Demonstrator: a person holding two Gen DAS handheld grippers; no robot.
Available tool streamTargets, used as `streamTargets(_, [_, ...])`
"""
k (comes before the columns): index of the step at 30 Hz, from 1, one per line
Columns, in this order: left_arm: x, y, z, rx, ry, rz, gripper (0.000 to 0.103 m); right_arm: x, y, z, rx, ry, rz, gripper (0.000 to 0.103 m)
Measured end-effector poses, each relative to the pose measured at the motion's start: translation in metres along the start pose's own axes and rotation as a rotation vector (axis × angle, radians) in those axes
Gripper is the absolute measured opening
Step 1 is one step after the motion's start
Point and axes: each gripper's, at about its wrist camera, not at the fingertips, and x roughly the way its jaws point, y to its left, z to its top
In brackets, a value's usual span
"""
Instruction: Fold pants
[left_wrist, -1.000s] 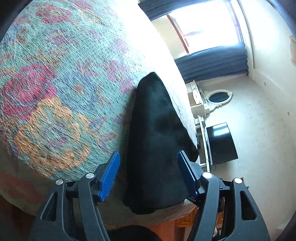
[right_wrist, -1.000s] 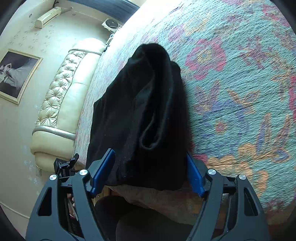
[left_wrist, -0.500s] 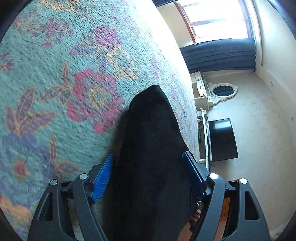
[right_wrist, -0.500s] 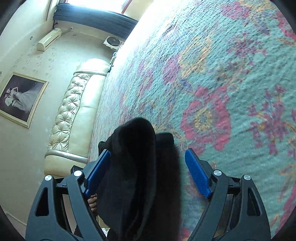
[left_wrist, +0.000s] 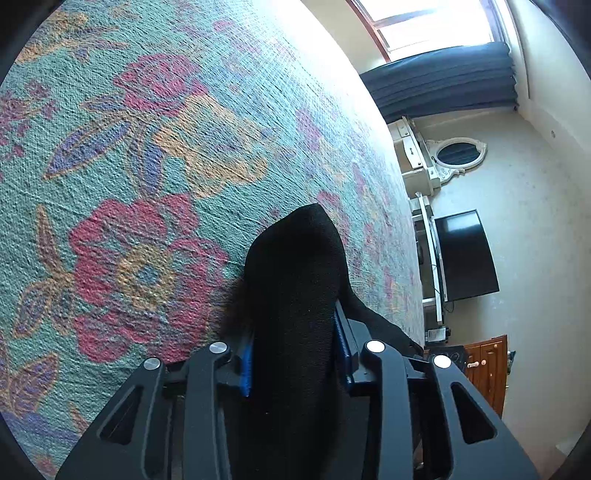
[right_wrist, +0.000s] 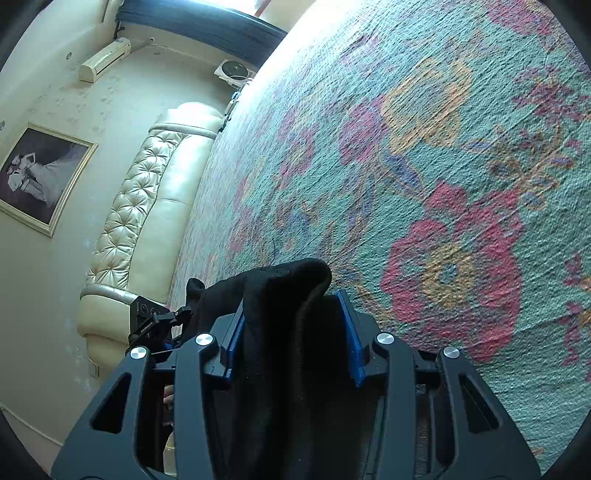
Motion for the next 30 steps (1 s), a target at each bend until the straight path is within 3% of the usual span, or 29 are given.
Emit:
streamTargets(6, [-0.003,-0.009,0.006,0.029,-0.033,0.040,0.029,0.003,0.019,0.005,-0.054,-0.044,-0.029,0.035])
streamTargets(11, [-0.005,-0.017,0.030,0.044,-0.056,0.054,0.029,0.017,0.033,0.018,-0.063,-0.066,-0.007,0.034])
streamTargets(21, [0.010,-0.020,0.081,0.076,-0.089,0.123,0.029,0.066,0.045,0.072,-0.056,-0.087,0.032,0.034])
streamTargets(27, [0.028,-0.009,0.095,0.057,-0.090,0.149,0.029,0.094,0.034,0.092,-0.021,-0.072,0.017,0.034])
streamTargets(30, [0.038,0.003,0.093,0.020,-0.086,0.132,0.035,0.102,0.016,0.093,0.020,-0.061,0.028,0.034])
